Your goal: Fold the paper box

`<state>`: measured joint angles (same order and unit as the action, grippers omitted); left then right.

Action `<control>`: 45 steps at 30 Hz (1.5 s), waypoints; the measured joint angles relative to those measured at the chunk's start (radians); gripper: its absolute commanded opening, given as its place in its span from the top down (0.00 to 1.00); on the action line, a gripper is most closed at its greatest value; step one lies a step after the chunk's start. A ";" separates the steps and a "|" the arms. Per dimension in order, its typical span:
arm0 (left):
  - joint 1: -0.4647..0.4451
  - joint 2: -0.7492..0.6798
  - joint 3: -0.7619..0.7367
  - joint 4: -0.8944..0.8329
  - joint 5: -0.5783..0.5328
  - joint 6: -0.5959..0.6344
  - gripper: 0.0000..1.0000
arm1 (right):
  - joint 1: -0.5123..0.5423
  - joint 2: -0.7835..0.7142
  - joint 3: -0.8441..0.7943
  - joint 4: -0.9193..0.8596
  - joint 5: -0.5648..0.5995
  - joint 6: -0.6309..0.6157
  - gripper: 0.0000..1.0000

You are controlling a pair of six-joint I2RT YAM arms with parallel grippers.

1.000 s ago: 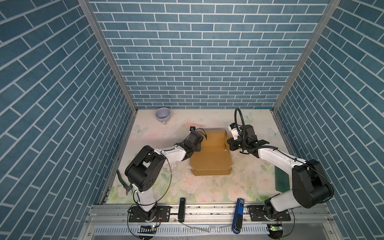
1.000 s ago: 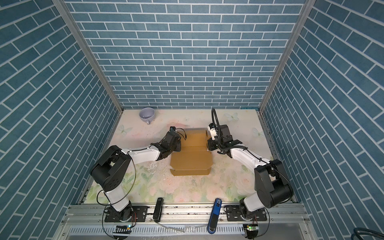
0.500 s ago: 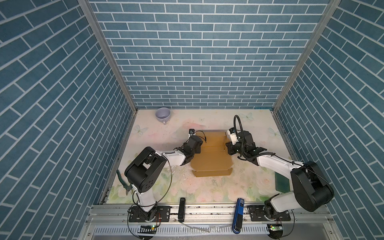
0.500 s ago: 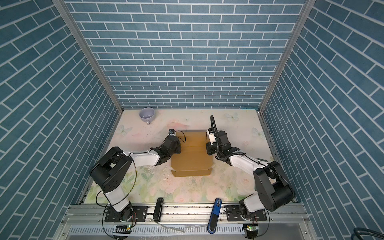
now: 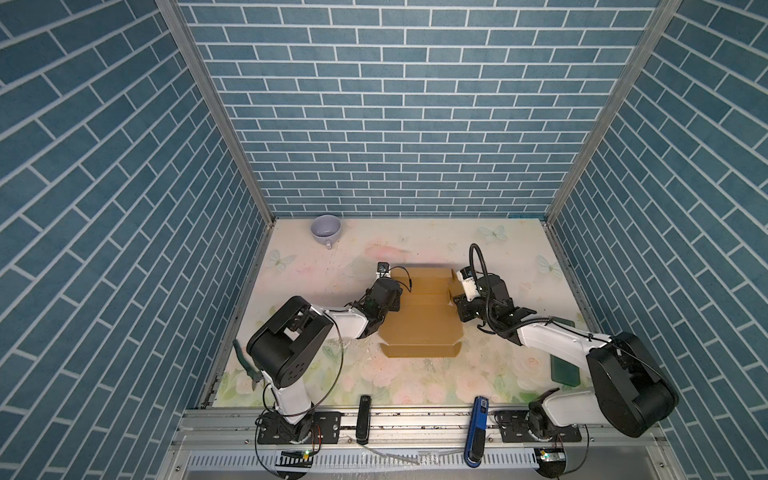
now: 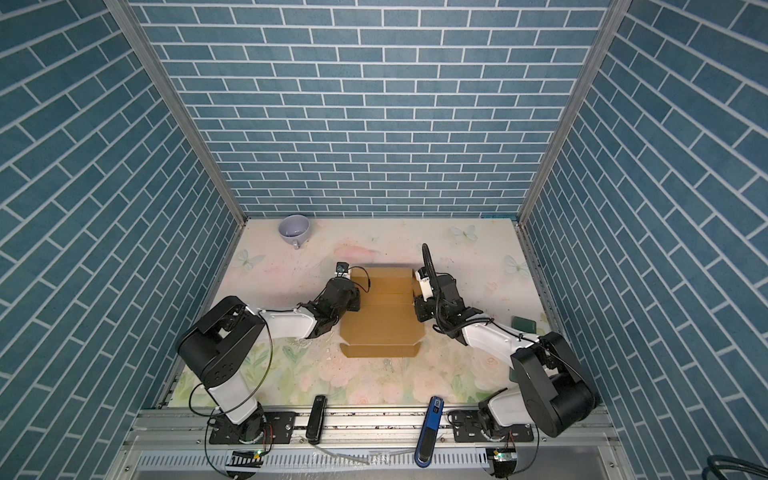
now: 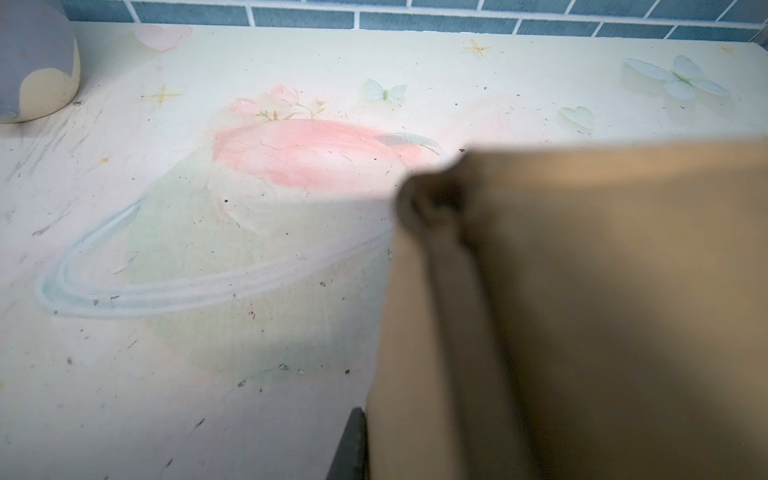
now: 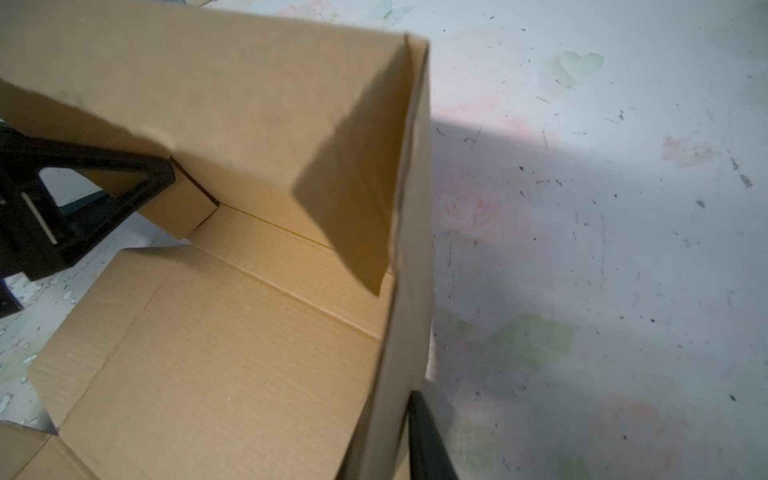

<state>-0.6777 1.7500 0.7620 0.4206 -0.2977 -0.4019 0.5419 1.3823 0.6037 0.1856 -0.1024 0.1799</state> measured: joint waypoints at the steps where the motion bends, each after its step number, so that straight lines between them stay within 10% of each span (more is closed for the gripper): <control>1: 0.000 -0.001 -0.003 0.004 0.001 0.002 0.87 | 0.000 -0.001 -0.001 -0.002 0.001 0.002 0.79; 20: -0.002 -0.001 -0.006 0.011 0.000 0.006 0.87 | 0.001 -0.041 -0.001 -0.018 0.001 0.008 0.49; 36: -0.003 -0.001 0.001 -0.004 -0.001 0.006 0.87 | -0.108 -0.470 -0.001 -0.276 -0.007 -0.003 0.45; 45: -0.003 -0.001 0.004 -0.010 -0.002 0.006 0.87 | -0.194 -0.186 0.009 -0.271 -0.061 -0.031 0.47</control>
<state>-0.6807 1.7493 0.7662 0.4103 -0.3000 -0.3958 0.3477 1.1965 0.6128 -0.0853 -0.1631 0.1486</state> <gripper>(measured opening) 0.127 0.532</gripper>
